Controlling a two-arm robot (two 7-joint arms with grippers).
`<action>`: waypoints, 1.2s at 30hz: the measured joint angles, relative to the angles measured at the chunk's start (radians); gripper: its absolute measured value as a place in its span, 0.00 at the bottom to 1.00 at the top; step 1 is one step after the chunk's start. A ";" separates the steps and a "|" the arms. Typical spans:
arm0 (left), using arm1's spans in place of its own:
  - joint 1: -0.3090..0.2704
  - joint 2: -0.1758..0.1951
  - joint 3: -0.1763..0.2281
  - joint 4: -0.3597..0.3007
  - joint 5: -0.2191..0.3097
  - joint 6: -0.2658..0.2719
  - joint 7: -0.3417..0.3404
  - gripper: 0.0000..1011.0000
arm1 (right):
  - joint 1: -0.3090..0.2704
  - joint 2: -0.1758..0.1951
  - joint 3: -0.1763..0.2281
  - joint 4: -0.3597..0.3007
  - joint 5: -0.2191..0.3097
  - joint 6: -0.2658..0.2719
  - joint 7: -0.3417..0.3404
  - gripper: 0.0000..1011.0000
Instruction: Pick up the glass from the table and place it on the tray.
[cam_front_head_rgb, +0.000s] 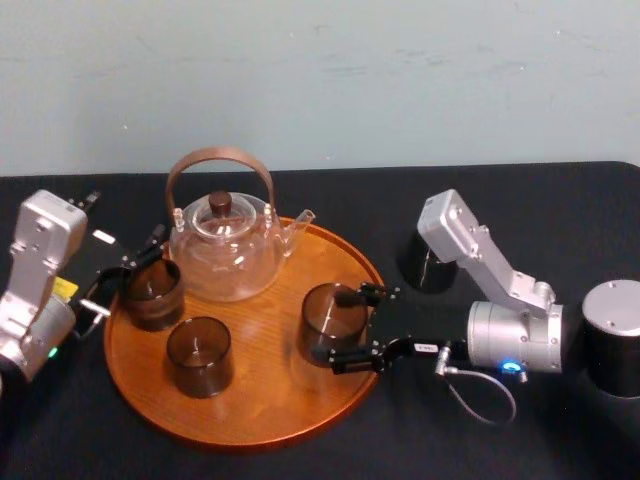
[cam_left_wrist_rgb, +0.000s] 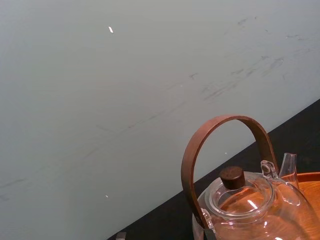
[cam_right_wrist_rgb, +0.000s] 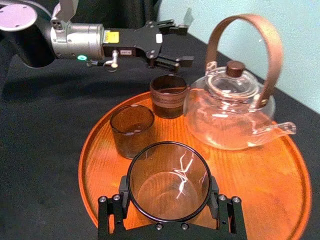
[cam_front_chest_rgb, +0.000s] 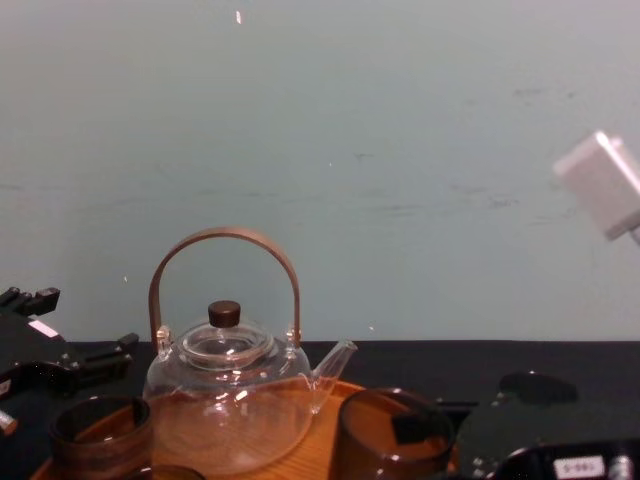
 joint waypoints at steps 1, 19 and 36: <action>0.000 0.000 0.000 0.000 0.000 0.000 0.000 0.99 | 0.003 -0.003 -0.005 0.006 -0.001 -0.001 0.002 0.89; 0.000 0.000 0.000 0.000 0.000 0.000 0.000 0.99 | 0.040 -0.062 -0.066 0.138 -0.008 -0.024 0.032 0.89; 0.000 0.000 0.000 0.000 0.000 0.000 0.000 0.99 | 0.041 -0.078 -0.076 0.174 -0.020 -0.030 0.024 0.89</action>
